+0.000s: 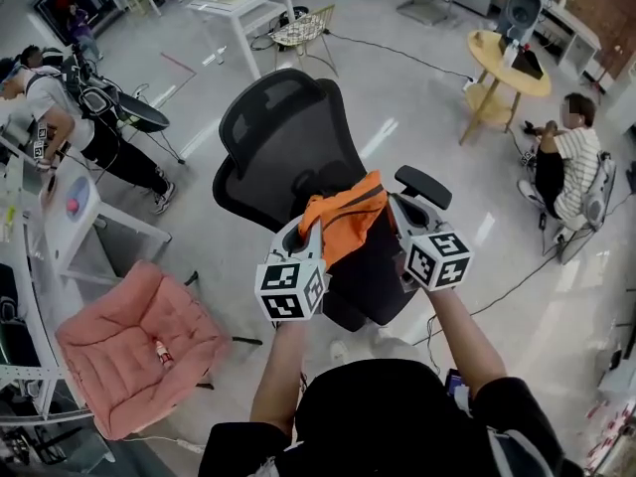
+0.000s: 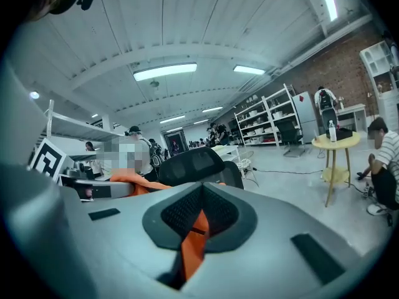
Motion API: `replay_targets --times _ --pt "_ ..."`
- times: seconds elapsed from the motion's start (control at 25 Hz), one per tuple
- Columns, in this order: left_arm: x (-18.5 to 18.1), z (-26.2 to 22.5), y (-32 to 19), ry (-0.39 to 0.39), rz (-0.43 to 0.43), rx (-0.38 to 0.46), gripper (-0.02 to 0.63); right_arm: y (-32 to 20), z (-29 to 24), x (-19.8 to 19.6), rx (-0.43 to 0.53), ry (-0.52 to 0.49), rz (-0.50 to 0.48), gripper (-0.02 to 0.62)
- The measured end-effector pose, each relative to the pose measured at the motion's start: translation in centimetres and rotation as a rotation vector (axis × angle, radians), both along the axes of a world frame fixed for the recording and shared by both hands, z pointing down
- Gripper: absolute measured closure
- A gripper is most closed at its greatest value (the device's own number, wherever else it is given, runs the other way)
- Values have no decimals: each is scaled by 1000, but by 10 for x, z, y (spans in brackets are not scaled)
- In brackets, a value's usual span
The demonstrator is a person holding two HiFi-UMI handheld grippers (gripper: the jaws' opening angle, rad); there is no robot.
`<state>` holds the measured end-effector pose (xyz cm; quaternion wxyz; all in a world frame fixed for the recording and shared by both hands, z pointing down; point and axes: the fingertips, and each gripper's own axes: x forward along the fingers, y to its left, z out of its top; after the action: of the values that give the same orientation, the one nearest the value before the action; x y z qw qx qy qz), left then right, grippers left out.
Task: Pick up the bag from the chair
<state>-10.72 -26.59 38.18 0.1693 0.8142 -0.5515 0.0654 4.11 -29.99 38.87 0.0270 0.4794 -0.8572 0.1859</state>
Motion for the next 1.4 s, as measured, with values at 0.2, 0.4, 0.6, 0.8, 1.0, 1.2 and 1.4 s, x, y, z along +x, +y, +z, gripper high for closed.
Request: replay_targets --times 0.2,0.4,0.6,0.8,1.0,1.2,1.4 --pt "-6 -37 14 4 6 72 588 13 -34 -7 61 -7 -9 594" --pt "-13 -69 36 2 23 132 588 34 -64 -12 113 -14 -5 594" --pt "-25 -88 57 15 41 174 588 55 -79 -23 147 -14 1 594" --pt "-40 -95 73 10 66 192 586 75 -87 -40 172 -11 14 594" --pt "-52 -97 93 9 90 203 586 96 -88 -56 180 -9 26 594" --pt "-66 -99 109 24 103 217 586 114 -86 -72 184 -4 29 594" --pt "-69 -99 120 29 115 222 586 130 -89 -77 193 8 37 594"
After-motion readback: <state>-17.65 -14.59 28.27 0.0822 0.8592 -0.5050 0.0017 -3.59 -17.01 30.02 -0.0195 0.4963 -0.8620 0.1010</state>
